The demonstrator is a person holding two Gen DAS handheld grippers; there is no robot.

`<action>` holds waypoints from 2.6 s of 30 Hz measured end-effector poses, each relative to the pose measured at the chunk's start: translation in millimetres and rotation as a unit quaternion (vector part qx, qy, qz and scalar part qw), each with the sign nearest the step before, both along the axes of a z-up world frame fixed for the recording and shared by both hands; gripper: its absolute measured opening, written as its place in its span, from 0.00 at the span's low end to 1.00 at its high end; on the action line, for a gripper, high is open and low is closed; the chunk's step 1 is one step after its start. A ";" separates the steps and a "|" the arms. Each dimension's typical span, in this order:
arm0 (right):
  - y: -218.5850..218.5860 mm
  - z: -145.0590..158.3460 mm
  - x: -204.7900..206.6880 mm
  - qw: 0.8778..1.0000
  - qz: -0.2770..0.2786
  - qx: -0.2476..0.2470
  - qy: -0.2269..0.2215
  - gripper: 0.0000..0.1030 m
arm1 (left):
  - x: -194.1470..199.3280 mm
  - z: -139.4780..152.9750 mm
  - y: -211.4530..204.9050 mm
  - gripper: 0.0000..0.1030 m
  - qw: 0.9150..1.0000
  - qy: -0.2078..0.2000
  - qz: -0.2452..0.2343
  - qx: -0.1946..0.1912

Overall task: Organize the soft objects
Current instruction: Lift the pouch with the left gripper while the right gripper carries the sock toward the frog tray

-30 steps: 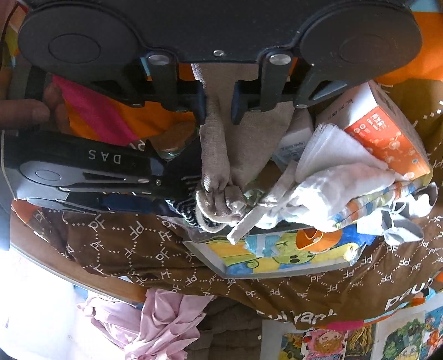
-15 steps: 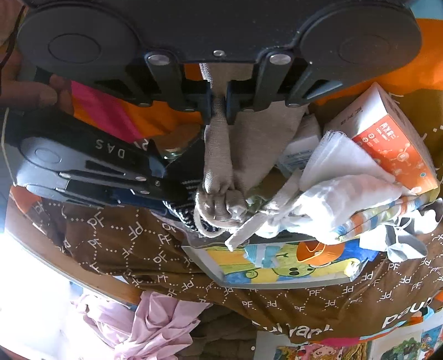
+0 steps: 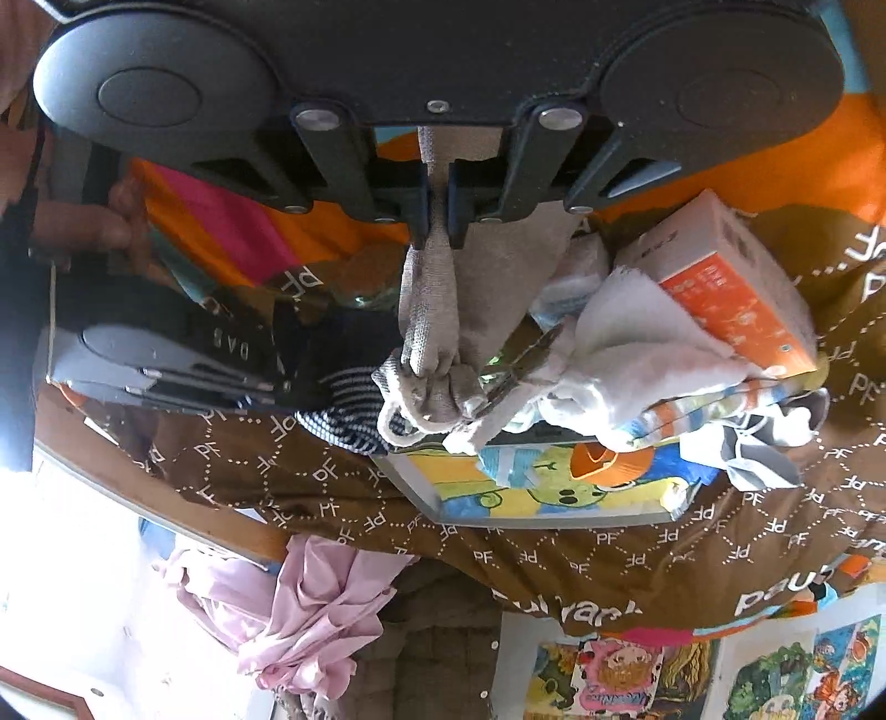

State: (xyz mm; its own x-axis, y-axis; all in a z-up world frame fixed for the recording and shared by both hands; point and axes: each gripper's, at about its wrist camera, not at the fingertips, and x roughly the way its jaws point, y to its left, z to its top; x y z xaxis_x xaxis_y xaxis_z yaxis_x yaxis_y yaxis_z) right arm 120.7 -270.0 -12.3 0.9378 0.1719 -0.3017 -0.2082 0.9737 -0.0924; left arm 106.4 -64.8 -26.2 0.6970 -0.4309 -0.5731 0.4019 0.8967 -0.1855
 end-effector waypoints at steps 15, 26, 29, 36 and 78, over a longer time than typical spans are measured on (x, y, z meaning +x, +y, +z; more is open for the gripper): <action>-10.5 12.3 -10.4 0.999 -0.021 0.010 -0.035 0.05 | -49.6 16.3 2.8 0.05 0.997 -0.038 -0.063 0.014; -6.9 16.9 -13.0 0.998 -0.015 0.009 -0.055 0.05 | -58.6 39.3 22.0 0.05 0.996 -0.067 -0.064 0.006; -5.4 18.2 -14.0 0.998 -0.013 0.008 -0.059 0.05 | -56.0 47.6 25.1 0.05 0.995 -0.079 -0.063 0.002; -1.0 25.5 -20.5 0.997 0.000 0.009 -0.077 0.05 | -46.9 62.4 29.2 0.05 0.993 -0.100 -0.057 -0.011; 79.2 23.4 252.5 0.992 0.045 -0.036 0.110 0.05 | 289.7 36.1 82.5 0.05 0.998 -0.046 0.042 -0.020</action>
